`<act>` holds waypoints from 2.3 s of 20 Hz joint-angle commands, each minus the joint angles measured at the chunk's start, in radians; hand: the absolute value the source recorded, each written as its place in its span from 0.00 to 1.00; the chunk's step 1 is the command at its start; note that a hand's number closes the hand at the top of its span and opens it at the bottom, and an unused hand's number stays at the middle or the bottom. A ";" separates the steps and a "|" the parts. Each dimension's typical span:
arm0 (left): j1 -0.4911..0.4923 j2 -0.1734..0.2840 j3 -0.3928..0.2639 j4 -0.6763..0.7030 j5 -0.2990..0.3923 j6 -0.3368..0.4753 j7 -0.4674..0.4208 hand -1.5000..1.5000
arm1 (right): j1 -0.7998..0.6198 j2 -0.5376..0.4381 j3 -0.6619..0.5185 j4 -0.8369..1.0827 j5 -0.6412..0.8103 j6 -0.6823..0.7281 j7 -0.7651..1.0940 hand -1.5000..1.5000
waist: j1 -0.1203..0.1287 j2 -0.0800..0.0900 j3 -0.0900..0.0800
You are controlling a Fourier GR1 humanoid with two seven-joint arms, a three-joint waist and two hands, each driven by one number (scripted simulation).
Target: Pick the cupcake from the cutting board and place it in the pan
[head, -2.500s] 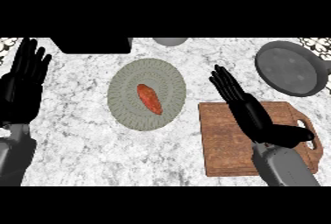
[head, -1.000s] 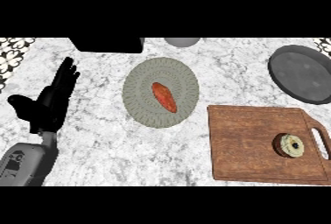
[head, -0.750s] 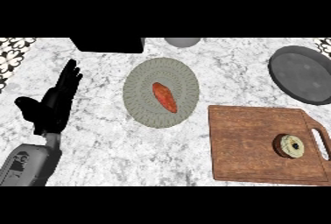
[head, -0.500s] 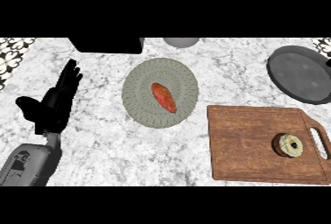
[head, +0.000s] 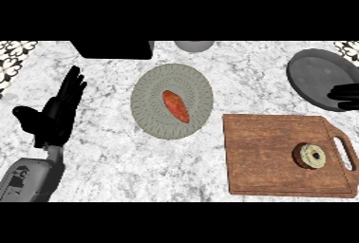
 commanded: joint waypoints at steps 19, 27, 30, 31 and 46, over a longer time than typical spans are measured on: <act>-0.076 -0.016 0.058 0.060 -0.029 -0.036 0.016 0.50 | -0.100 0.188 0.165 0.200 0.278 0.044 -0.115 0.00 | -0.014 -0.001 0.000; -0.040 -0.039 0.065 0.067 -0.052 -0.038 0.003 0.50 | -0.046 0.233 0.195 0.196 0.379 -0.072 -0.119 0.00 | -0.021 -0.003 0.000; -0.003 -0.036 0.071 -0.003 -0.044 -0.052 0.030 0.50 | -0.098 0.211 0.154 0.131 0.394 0.009 -0.043 0.00 | -0.020 -0.007 -0.001; 0.000 -0.080 0.049 0.068 -0.091 -0.023 -0.045 0.50 | -0.057 0.201 0.156 0.170 0.448 -0.069 -0.086 0.00 | -0.024 -0.005 -0.001; 0.029 -0.118 0.079 0.046 -0.125 -0.050 -0.050 0.50 | 0.040 0.358 0.110 0.120 0.695 -0.122 0.033 0.00 | -0.030 -0.006 -0.001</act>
